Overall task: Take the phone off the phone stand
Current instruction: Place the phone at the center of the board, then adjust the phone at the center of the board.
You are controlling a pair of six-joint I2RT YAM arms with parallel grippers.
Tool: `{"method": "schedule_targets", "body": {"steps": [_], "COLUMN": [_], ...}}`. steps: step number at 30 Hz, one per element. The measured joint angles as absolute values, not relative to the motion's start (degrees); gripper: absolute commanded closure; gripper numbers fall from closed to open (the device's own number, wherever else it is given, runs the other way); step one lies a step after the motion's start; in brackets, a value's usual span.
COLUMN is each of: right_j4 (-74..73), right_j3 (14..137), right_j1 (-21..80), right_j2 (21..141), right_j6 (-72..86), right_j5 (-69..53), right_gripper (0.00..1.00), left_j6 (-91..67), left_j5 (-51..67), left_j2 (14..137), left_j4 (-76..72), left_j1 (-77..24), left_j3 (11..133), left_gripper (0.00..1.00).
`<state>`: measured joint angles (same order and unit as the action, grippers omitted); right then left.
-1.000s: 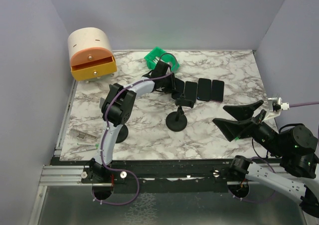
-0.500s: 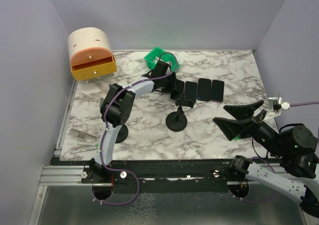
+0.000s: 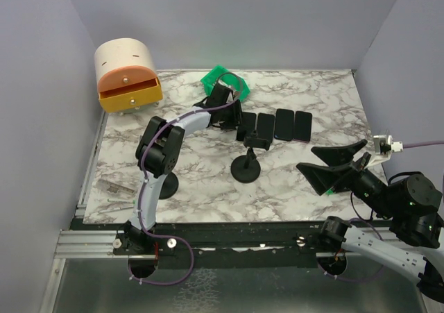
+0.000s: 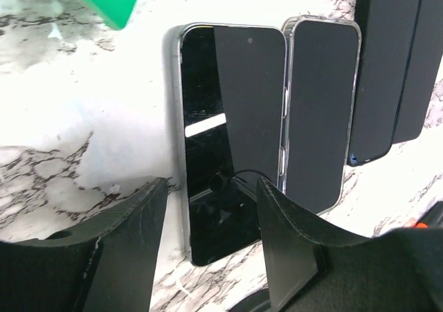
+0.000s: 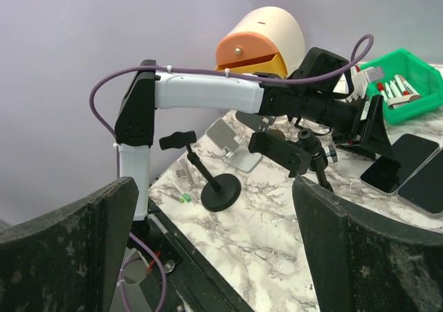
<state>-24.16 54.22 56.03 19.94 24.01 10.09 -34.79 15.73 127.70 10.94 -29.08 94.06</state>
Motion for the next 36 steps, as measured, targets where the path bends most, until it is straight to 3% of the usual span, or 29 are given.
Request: {"method": "schedule_targets", "body": {"steps": [12, 20, 27, 36], "right_j4": [-24.23, -24.16, -23.05, -19.4], "right_j3": [54.22, 58.72, 66.3, 79.4], "right_j1": [56.03, 56.03, 56.03, 55.31], "right_j2": [20.93, 30.81, 42.85, 62.37], "right_j6": [25.3, 25.32, 21.8, 17.56], "right_j5": [10.68, 12.29, 15.0, 26.02], "right_gripper": [0.02, 0.01, 0.01, 0.01], "left_j6": [-32.05, -26.2, -20.23, -18.46], "left_j5": [14.24, 11.33, 6.13, 0.91], "left_j2": [121.93, 103.48, 77.12, 58.46], "left_j4": [18.76, 21.04, 10.2, -2.63], "left_j1": [-27.38, -27.33, -27.38, -27.38], "left_j3": [96.25, 95.35, 76.2, 53.08], "left_gripper": [0.34, 0.31, 0.28, 0.28]}}
